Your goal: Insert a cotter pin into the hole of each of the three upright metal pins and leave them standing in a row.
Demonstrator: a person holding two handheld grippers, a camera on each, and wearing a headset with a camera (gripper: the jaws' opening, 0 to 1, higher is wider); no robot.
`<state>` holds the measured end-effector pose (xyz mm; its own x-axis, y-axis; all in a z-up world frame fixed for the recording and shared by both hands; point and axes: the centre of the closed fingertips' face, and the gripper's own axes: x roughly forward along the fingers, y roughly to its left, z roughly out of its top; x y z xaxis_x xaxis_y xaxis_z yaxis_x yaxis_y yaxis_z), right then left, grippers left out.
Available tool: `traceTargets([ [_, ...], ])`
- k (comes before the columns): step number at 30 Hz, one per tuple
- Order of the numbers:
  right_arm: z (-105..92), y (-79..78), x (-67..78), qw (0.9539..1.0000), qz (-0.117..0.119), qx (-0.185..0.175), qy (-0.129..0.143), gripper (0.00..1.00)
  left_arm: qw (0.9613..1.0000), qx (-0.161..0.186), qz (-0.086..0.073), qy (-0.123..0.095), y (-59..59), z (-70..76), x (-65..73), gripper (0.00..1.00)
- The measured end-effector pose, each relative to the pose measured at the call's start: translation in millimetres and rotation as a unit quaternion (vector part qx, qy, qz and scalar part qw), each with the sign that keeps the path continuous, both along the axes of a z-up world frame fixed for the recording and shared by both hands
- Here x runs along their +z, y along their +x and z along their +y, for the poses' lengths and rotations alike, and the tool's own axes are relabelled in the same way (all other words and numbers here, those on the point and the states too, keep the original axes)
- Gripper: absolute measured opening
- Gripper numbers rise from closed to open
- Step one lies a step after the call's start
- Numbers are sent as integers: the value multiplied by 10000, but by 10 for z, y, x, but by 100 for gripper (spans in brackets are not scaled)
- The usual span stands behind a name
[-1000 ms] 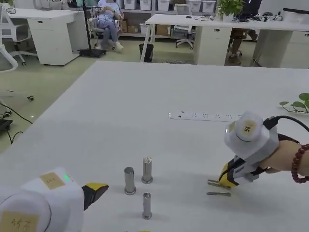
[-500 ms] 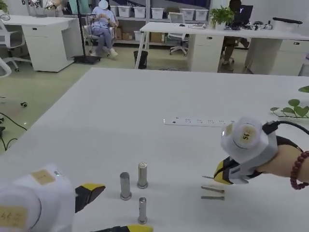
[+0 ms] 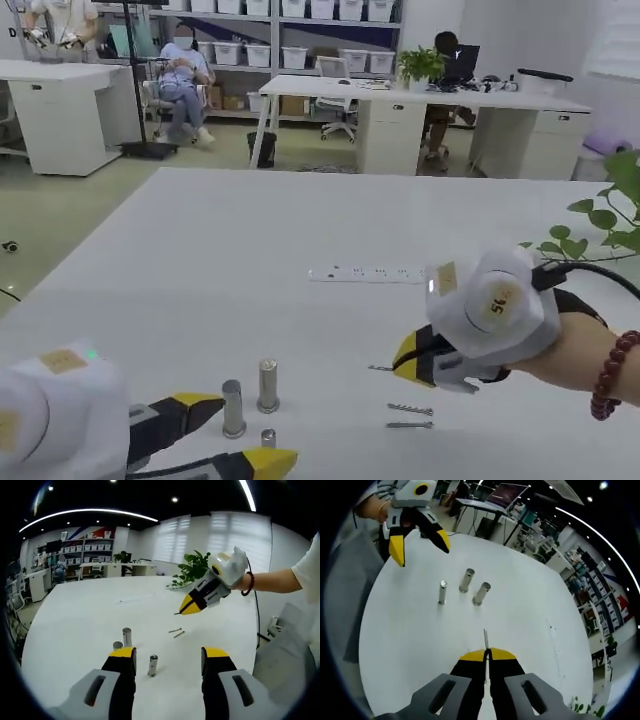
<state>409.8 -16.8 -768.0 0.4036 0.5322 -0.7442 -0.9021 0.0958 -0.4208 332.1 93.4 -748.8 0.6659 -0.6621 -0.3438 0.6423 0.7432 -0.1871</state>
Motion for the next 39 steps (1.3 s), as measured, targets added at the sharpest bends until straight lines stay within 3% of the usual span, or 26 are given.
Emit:
traceTargets([
  [7, 233, -236, 213, 9988, -286, 358, 175, 2, 9996, -85, 133, -227, -4, -59, 42, 45],
  [13, 374, -450, 285, 9955, -499, 791, 132, 2, 9989, -132, 223, -386, -9, -101, 75, 39],
  [21, 520, -683, 374, 9933, -478, 1000, 328, 2, 9967, -159, 390, -694, -42, -187, 121, 24],
  [30, 596, -854, 407, 9905, -555, 1175, 440, 2, 9929, -280, 501, -1039, -115, -319, 189, 18],
  [36, 640, -936, 395, 9894, -609, 1237, 466, 2, 9865, -342, 697, -1442, -169, -395, 232, 13],
  [39, 660, -974, 398, 9889, -613, 1263, 493, 2, 9853, -337, 735, -1505, -180, -403, 236, 11],
])
